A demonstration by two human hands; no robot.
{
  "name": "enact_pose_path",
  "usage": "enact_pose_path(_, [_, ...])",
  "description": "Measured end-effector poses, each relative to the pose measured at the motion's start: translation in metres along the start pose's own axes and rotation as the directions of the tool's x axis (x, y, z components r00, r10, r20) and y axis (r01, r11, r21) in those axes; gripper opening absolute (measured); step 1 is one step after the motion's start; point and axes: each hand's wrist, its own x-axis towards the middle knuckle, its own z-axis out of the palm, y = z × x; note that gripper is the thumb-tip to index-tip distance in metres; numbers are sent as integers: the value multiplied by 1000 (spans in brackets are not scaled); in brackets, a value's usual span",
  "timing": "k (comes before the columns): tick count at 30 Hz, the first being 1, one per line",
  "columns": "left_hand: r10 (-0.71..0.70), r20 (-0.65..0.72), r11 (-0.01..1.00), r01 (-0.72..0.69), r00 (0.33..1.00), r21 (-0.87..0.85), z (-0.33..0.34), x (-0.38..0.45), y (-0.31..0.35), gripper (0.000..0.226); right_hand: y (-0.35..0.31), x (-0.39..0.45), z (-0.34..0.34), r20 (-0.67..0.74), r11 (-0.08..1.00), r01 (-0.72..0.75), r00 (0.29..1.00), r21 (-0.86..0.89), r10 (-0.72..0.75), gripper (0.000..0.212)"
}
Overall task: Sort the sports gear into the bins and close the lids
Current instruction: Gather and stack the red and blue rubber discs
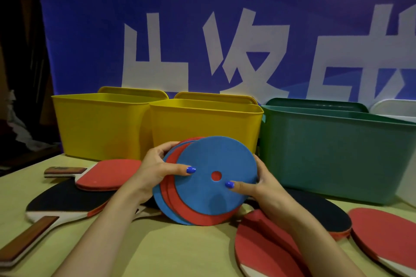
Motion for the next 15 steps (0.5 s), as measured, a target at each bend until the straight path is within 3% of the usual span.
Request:
enact_pose_path(5, [26,49,999,-27,998,23,-2,2,-2,92,0,-3,8,-66,998,37,997,42,-34,60])
enact_pose_path(8, [51,-37,997,-49,998,66,-2,6,-15,97,7,-1,10,-92,995,71,994,67,-65,81])
enact_pose_path(10, [19,-123,1000,-18,992,7,3,8,-22,97,10,2,10,-99,991,85,992,99,-75,96])
enact_pose_path(13, [-128,-295,976,68,947,-208,13,14,-31,63,11,2,12,-73,990,101,993,98,-94,95])
enact_pose_path(15, [-201,-332,961,120,922,-249,20,14,-35,43,13,2,12,-74,991,100,993,85,-94,91])
